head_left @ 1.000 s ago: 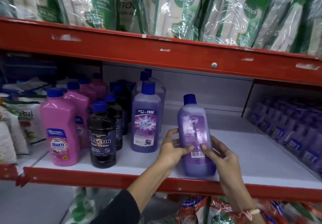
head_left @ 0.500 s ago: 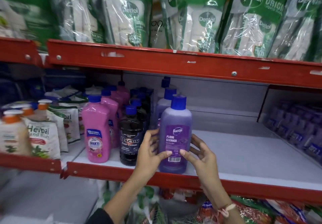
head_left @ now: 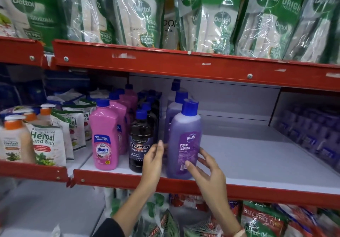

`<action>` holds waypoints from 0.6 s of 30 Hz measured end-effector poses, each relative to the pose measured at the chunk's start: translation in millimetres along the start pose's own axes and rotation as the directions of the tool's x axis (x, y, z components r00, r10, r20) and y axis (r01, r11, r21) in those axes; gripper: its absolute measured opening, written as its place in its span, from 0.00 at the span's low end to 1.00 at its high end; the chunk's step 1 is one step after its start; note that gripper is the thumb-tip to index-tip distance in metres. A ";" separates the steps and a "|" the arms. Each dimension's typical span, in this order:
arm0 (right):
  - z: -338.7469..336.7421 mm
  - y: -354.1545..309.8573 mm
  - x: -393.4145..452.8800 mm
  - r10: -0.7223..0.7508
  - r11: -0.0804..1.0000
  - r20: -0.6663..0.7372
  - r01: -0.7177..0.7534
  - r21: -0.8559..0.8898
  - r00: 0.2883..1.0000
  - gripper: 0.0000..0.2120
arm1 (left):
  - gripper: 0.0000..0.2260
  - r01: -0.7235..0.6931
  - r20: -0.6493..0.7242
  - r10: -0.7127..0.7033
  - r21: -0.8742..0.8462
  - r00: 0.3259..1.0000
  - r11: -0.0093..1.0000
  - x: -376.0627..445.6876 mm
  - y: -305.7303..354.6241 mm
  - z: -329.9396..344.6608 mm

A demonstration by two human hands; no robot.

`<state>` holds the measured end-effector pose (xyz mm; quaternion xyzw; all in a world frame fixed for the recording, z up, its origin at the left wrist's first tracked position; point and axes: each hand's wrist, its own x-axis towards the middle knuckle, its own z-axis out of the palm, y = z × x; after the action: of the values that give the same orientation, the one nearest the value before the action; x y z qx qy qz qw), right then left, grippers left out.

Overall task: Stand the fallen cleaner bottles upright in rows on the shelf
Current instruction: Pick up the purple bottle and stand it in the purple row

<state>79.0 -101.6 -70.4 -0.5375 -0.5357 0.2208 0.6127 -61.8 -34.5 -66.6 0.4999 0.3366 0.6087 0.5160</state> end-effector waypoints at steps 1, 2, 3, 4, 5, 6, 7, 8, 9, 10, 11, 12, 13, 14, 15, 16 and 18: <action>1.1 -3.1 2.7 -0.003 1.000 0.039 0.002 0.007 0.999 0.28 | 0.12 0.006 -0.009 -0.006 0.002 1.000 1.000 0.4 -1.2 -0.6; 1.8 -4.9 6.2 0.000 1.000 0.076 -0.001 0.016 0.997 0.29 | 0.12 0.008 0.000 -0.008 0.017 1.000 1.000 0.2 -2.4 -1.4; 2.2 -6.5 9.6 0.009 1.000 0.111 -0.012 0.025 0.994 0.30 | 0.12 0.011 0.012 -0.012 0.033 1.000 0.999 -0.4 -3.3 -2.3; 1.8 -6.9 12.1 0.020 0.999 0.143 -0.024 0.029 0.990 0.30 | 0.11 0.014 0.025 -0.015 0.045 1.000 0.999 -1.6 -3.3 -3.1; 3.7 -6.8 15.5 0.025 0.999 0.170 -0.030 0.025 0.985 0.30 | 0.11 0.011 0.032 -0.012 0.052 0.999 0.999 -1.4 -3.1 -5.3; 3.7 -5.8 17.5 0.028 0.999 0.184 -0.030 0.009 0.982 0.30 | 0.11 0.005 0.044 -0.008 0.061 0.999 0.998 -1.5 -3.4 -6.8; 3.5 -5.0 19.7 0.032 0.999 0.194 -0.031 -0.011 0.981 0.32 | 0.12 0.001 0.063 -0.006 0.067 0.998 0.998 -1.7 -3.1 -7.2; 4.4 -3.5 22.4 0.038 0.999 0.206 -0.034 -0.022 0.978 0.35 | 0.14 0.002 0.082 -0.008 0.073 0.997 0.997 -1.3 -3.2 -8.3; 6.4 -1.8 25.2 0.040 0.999 0.220 -0.036 -0.020 0.975 0.37 | 0.16 0.004 0.102 -0.013 0.080 0.995 0.997 0.0 -3.2 -9.1; 7.9 0.7 27.8 0.040 0.999 0.232 -0.037 -0.020 0.972 0.37 | 0.18 0.006 0.123 -0.017 0.094 0.992 0.996 1.1 -3.0 -9.4; 8.4 1.5 29.4 0.039 0.999 0.247 -0.034 -0.027 0.968 0.36 | 0.20 0.007 0.142 -0.023 0.110 0.990 0.994 2.4 -3.6 -9.0; 9.5 3.2 31.1 0.039 0.999 0.268 -0.030 -0.039 0.963 0.35 | 0.22 0.008 0.161 -0.028 0.124 0.987 0.992 4.3 -4.4 -8.6; 9.9 5.9 33.3 0.046 0.999 0.287 -0.038 -0.036 0.957 0.35 | 0.24 0.006 0.184 -0.030 0.133 0.982 0.991 6.7 -5.9 -8.3; 8.7 8.0 35.5 0.063 0.998 0.309 -0.061 -0.017 0.949 0.34 | 0.25 0.006 0.208 -0.036 0.144 0.977 0.990 7.6 -5.7 -7.9; 6.8 11.3 39.3 0.092 0.994 0.336 -0.104 0.017 0.937 0.33 | 0.26 0.008 0.225 -0.043 0.153 0.973 0.988 9.5 -6.9 -7.3; 3.6 13.4 42.7 0.110 0.990 0.370 -0.136 0.043 0.922 0.33 | 0.27 0.011 0.237 -0.051 0.167 0.970 0.986 10.5 -7.3 -7.4; -1.8 16.2 48.6 0.113 0.987 0.421 -0.150 0.056 0.900 0.31 | 0.32 0.008 0.231 -0.056 0.201 0.971 0.979 11.7 -8.6 -8.4</action>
<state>101.4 -55.9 -64.2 -0.4858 -0.6061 0.3944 0.4910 -66.9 -20.3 -73.9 0.6121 0.3404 0.5000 0.5094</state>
